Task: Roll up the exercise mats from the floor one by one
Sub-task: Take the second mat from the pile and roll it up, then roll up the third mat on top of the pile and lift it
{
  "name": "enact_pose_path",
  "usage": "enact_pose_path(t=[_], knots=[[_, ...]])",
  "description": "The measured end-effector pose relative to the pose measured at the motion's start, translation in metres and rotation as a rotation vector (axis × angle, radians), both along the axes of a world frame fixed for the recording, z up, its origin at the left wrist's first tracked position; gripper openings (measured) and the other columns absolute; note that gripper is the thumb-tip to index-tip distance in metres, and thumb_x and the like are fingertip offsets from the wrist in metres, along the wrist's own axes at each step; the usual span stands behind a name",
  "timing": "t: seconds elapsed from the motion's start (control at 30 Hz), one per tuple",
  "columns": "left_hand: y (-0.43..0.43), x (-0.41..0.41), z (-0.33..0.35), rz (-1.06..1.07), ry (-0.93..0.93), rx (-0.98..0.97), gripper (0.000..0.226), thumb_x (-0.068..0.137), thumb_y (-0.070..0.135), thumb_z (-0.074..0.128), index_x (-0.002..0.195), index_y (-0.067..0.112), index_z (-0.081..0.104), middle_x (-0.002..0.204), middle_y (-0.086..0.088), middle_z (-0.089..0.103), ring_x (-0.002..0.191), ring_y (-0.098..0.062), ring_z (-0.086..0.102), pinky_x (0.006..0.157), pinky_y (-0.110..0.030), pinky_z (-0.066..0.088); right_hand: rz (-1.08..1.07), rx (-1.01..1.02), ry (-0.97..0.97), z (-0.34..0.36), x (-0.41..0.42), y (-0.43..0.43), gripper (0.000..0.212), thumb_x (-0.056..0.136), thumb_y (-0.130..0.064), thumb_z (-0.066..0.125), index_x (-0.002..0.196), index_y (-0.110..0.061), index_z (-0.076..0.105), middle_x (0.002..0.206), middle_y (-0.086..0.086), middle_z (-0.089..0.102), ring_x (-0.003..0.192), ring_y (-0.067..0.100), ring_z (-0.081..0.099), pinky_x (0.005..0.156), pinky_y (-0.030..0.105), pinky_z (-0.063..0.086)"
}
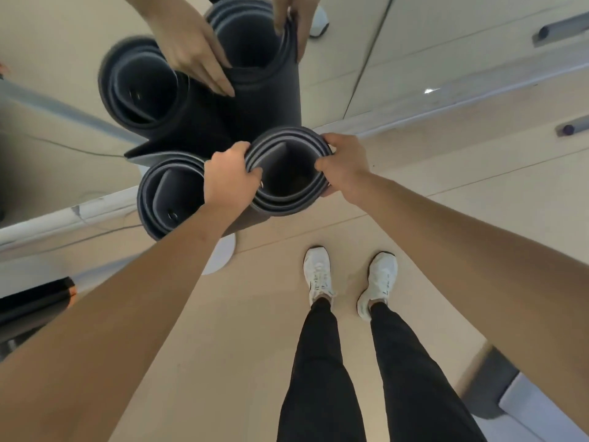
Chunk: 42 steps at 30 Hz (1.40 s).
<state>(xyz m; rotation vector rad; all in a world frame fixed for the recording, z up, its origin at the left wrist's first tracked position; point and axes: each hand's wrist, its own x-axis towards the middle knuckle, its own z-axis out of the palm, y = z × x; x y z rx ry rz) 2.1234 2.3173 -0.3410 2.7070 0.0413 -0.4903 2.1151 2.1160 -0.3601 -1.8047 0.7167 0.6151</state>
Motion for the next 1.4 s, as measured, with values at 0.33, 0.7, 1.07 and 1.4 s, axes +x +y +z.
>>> enact_pose_path(t=[0.33, 0.7, 1.07, 1.4], knots=[[0.022, 0.020, -0.004, -0.071, -0.063, 0.283, 0.063, 0.090, 0.047, 0.071, 0.144, 0.021, 0.055, 0.114, -0.016, 0.072, 0.114, -0.040, 0.062, 0.093, -0.050, 0.048, 0.022, 0.090, 0.007, -0.013, 0.006, 0.012, 0.047, 0.090, -0.038, 0.074, 0.134, -0.023, 0.061, 0.121, 0.006, 0.067, 0.102, 0.025, 0.069, 0.067, 0.042, 0.065], [0.031, -0.010, -0.008, -0.032, -0.114, 0.233, 0.082, 0.090, 0.057, 0.066, 0.155, 0.015, 0.039, 0.153, -0.010, 0.051, 0.143, -0.034, 0.043, 0.120, -0.051, 0.030, 0.042, 0.105, -0.013, -0.001, -0.022, 0.007, 0.053, 0.091, -0.033, 0.075, 0.137, -0.014, 0.057, 0.118, 0.011, 0.068, 0.101, 0.027, 0.069, 0.076, 0.036, 0.064], [0.012, -0.071, 0.044, 0.053, -0.092, 0.005, 0.052, 0.093, 0.039, 0.067, 0.140, 0.020, 0.058, 0.145, 0.001, 0.058, 0.132, -0.024, 0.052, 0.108, -0.043, 0.043, -0.061, 0.097, -0.100, 0.060, -0.098, -0.025, 0.024, 0.085, -0.028, 0.075, 0.102, -0.041, 0.067, 0.092, -0.004, 0.076, 0.085, 0.015, 0.072, 0.089, 0.045, 0.059], [-0.081, -0.181, 0.104, -0.272, 0.362, -0.299, 0.025, 0.091, 0.033, 0.074, 0.115, 0.027, 0.074, 0.103, 0.016, 0.075, 0.093, -0.003, 0.068, 0.092, -0.034, 0.056, -0.225, 0.053, -0.095, 0.137, -0.249, -0.109, 0.027, 0.088, -0.020, 0.073, 0.115, -0.028, 0.072, 0.087, -0.013, 0.074, 0.077, 0.000, 0.067, 0.078, 0.019, 0.051]])
